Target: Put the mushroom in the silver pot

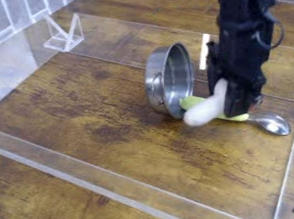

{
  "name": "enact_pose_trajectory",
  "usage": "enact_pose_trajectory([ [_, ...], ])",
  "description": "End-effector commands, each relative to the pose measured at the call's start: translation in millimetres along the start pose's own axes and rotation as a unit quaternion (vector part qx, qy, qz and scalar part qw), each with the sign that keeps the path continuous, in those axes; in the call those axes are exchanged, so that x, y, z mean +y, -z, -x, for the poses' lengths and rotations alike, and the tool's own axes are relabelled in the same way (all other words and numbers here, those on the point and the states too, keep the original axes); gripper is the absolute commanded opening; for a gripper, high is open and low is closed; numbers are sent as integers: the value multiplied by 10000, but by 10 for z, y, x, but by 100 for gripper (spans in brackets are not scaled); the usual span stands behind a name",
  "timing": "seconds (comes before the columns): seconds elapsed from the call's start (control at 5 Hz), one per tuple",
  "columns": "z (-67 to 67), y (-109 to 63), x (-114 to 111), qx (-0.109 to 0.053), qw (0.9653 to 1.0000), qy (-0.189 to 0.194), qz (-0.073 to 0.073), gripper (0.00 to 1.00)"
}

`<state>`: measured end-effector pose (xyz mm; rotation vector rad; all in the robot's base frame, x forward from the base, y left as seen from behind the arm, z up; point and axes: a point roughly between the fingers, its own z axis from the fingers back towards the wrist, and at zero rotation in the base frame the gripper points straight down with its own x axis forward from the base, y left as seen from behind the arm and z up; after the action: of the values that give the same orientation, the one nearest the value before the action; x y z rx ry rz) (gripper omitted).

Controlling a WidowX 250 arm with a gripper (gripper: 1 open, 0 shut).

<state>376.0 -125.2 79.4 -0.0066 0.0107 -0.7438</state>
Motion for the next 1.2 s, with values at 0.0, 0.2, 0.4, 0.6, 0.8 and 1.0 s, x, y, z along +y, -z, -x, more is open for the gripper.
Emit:
enact_pose_trajectory([
  [0.0, -129, -605, -124, -690, 9970, 81, -336, 0],
  [0.2, 30, -756, -125, -818, 9956, 177, -420, 0],
  [0.4, 230, -846, -85, -974, 9934, 376, -478, 0],
  [0.6, 344, -835, 84, -1119, 9909, 607, -439, 100],
  [0.8, 401, -799, 155, -1247, 9888, 701, -434, 100],
  [1.0, 416, -722, 30, -1291, 9788, 1566, -279, 100],
])
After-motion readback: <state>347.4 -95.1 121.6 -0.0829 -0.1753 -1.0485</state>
